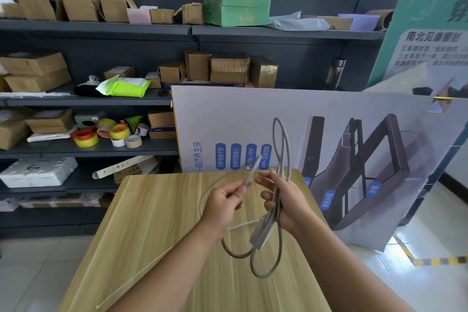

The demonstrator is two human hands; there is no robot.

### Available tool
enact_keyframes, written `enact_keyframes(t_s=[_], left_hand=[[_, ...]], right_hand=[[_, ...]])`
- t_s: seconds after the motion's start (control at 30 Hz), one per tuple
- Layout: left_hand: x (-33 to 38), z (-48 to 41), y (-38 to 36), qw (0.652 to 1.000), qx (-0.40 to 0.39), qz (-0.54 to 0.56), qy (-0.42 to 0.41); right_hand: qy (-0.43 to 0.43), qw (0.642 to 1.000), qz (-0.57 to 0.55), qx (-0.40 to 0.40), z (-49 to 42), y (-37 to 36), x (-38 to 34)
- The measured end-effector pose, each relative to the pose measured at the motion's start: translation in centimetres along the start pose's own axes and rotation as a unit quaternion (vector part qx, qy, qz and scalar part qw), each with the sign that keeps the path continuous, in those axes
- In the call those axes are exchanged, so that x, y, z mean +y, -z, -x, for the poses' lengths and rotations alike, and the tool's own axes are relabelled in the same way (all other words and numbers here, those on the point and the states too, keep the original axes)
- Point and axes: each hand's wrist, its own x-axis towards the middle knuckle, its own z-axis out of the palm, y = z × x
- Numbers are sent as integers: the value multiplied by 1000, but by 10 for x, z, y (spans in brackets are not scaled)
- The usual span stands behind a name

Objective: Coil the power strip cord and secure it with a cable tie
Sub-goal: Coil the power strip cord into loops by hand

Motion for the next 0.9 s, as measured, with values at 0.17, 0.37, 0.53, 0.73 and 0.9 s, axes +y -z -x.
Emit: enact_keyframes(t_s=[0.17,0.37,0.53,0.73,0.9], left_hand=[[9,17,-25,998,31,43,-26],[11,16,-25,993,51,101,-31],[-8,8,1,925,29,361,113],[-44,-13,26,987,97,51,120],[-71,-21,31,970,-3,-217,112]], right_hand=[[5,999,-5,-31,2,-16,3],[16,992,75,-99,7,-23,6],[45,978,156,-127,11,-23,1],[-48,939,-19,-340,17,-17,-5],[-39,905,0,-424,28,-24,-11]])
